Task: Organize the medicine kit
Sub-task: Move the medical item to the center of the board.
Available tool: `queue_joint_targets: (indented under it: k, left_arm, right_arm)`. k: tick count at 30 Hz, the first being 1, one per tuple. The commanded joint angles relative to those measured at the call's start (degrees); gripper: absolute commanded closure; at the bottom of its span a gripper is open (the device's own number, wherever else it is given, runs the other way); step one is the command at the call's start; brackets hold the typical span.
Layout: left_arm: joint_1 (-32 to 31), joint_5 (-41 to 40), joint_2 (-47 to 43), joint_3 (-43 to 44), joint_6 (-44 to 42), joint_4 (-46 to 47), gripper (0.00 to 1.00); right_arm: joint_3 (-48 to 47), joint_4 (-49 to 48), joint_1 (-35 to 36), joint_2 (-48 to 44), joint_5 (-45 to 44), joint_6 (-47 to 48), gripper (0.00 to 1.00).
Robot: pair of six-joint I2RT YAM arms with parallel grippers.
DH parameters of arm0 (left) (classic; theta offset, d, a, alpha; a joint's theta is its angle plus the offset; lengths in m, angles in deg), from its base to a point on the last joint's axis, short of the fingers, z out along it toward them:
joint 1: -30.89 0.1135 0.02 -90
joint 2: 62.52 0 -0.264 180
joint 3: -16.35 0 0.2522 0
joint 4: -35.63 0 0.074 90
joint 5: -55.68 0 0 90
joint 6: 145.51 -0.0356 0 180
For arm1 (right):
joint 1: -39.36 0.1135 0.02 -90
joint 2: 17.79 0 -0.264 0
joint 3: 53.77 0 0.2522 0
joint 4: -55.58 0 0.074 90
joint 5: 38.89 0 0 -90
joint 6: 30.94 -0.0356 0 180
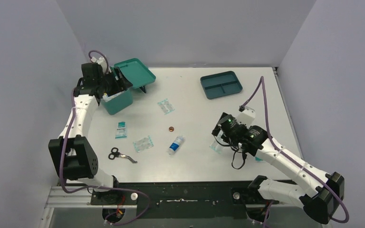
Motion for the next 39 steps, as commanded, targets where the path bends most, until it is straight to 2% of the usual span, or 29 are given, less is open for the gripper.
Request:
queue_joint_targets:
  k: [1,9,12,13,15,21,26,39]
  left_arm:
    - [-3.8,3.4,-9.8,-6.3,-1.5,4.1,0.34]
    - [-14.4,4.0,-22.9,-23.4,-0.6,8.3,0.25]
    - [-16.8,4.4,-26.1,-29.2,0.3,10.8,0.24]
    - [-17.0,4.8,-26.7,-30.9,0.4,11.2,0.09]
    - [-17.3,5.5,-27.6,-33.3,-0.2,11.8,0.03]
    - [-17.4,4.2,-30.0,-36.4,-5.5,9.5,0.03]
    - [-17.3,4.1,-31.8,-37.5,-6.5,9.5,0.03]
    - [-17.3,3.2,-32.4,-37.6,-6.8,8.8,0.03]
  right_arm:
    - [-0.8,4.3,-5.9,1.1,-6.8,-1.9,0.0]
    - [3.9,0.4,-18.4,2.6,-4.0,4.3,0.0]
    - [5.5,-1.8,-24.5,4.6,0.5,7.1,0.0]
    - [6.1,-2.7,-26.6,5.1,2.0,7.9,0.0]
    - [7.3,-4.7,-30.6,6.0,4.8,9.6,0.0]
    - [11.0,-10.7,-40.7,8.6,11.3,13.6,0.0]
    - [13.2,-14.3,-45.3,11.9,16.3,15.2,0.0]
    - [16.7,-22.2,-46.9,14.1,22.2,18.8,0.02]
